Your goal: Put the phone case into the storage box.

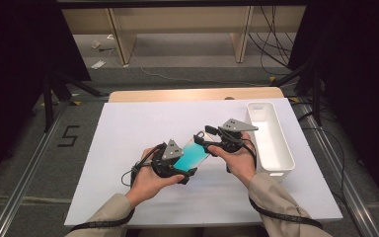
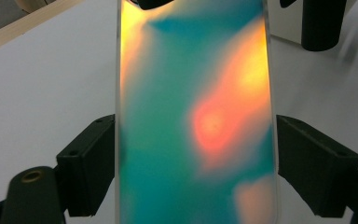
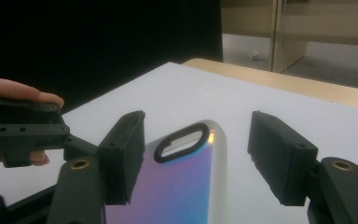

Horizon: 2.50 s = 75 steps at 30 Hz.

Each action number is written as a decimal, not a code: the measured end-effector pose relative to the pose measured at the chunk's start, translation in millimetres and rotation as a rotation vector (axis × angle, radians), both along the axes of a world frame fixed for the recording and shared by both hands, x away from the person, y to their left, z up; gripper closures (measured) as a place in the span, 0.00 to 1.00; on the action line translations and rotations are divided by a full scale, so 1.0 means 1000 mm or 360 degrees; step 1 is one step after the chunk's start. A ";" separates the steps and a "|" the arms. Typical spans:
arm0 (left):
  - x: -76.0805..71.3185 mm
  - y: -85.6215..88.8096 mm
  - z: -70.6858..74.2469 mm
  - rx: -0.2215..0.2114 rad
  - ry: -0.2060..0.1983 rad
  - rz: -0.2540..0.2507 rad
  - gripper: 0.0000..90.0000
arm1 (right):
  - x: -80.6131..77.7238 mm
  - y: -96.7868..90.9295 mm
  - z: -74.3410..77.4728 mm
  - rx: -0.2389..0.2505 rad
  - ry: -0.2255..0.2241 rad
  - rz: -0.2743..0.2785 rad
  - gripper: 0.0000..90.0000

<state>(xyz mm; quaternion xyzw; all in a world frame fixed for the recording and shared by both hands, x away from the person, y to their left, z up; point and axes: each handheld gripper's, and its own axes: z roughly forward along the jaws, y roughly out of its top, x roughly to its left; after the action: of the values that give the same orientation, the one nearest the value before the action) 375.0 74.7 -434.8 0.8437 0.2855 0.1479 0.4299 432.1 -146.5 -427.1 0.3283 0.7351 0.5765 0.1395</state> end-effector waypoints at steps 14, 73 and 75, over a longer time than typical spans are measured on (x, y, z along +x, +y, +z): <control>0.001 0.001 0.001 0.0000 -0.0016 0.0015 0.19 | 0.003 0.002 -0.002 0.0075 0.0082 0.0018 0.58; 0.007 0.011 0.001 -0.0161 -0.0083 -0.0043 0.12 | -0.008 -0.007 0.049 0.0003 -0.0059 0.0272 0.89; 0.007 0.012 0.001 -0.0163 -0.0083 -0.0046 0.13 | -0.008 -0.007 0.050 -0.0012 -0.0067 0.0294 0.89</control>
<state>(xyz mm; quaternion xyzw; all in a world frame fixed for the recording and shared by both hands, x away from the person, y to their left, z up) 381.8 86.5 -433.9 0.8204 0.2693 0.1488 0.4819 424.4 -153.9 -377.3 0.2465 0.7614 0.5908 0.1024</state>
